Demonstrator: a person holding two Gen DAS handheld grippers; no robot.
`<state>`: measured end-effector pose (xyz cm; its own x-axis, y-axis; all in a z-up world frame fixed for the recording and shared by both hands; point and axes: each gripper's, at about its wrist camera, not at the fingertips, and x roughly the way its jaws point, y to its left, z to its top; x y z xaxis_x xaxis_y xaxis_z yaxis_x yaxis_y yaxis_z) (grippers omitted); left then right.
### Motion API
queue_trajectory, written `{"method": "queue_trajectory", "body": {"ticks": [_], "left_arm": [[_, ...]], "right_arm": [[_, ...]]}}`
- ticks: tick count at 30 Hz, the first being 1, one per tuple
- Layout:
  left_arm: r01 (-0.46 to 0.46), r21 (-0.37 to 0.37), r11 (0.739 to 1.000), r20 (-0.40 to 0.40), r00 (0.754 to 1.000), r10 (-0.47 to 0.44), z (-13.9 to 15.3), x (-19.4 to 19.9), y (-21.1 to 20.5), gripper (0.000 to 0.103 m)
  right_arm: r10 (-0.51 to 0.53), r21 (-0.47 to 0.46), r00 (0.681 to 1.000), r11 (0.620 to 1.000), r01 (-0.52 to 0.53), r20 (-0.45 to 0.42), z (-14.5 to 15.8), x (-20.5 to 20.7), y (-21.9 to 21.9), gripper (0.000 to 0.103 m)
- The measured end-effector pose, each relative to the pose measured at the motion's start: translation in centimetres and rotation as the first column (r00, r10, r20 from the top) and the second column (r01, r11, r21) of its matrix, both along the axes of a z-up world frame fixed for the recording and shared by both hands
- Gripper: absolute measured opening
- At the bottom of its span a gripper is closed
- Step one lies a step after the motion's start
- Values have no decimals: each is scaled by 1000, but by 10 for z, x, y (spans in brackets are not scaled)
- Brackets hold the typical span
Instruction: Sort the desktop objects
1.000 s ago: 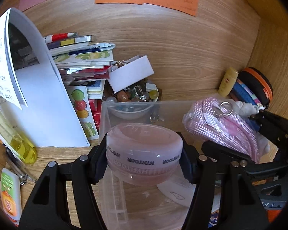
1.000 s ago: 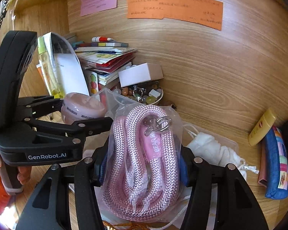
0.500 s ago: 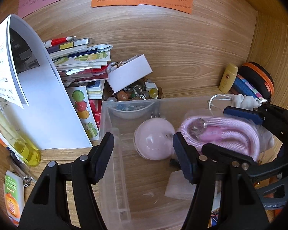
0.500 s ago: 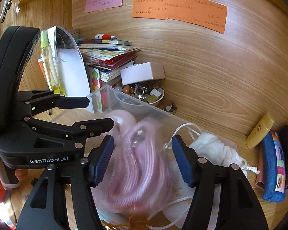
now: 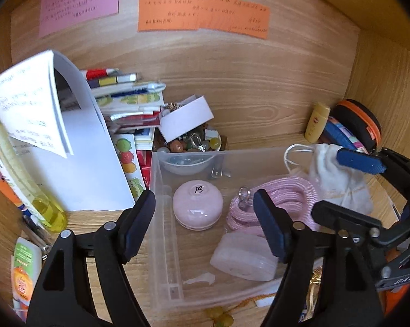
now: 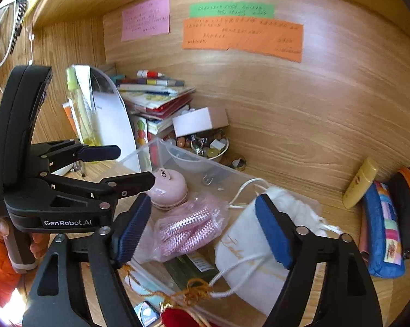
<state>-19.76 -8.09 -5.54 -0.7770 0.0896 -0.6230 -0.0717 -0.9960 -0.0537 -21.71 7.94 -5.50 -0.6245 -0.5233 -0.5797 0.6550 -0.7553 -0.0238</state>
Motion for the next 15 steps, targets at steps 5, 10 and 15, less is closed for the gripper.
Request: {"method": "queue_trajectory", "body": {"ticks": [5, 10, 15], "left_arm": [[-3, -30, 1000, -41, 999, 2, 10, 19, 6, 87], [-5, -51, 999, -71, 998, 2, 18, 38, 10, 95], [-18, -78, 997, -93, 996, 10, 23, 64, 7, 97]], "right_arm": [[-14, -38, 1000, 999, 13, -26, 12, 22, 17, 83], [-29, -47, 998, 999, 27, -52, 18, 43, 29, 87], [-43, -59, 998, 997, 41, -45, 18, 58, 40, 88]]}}
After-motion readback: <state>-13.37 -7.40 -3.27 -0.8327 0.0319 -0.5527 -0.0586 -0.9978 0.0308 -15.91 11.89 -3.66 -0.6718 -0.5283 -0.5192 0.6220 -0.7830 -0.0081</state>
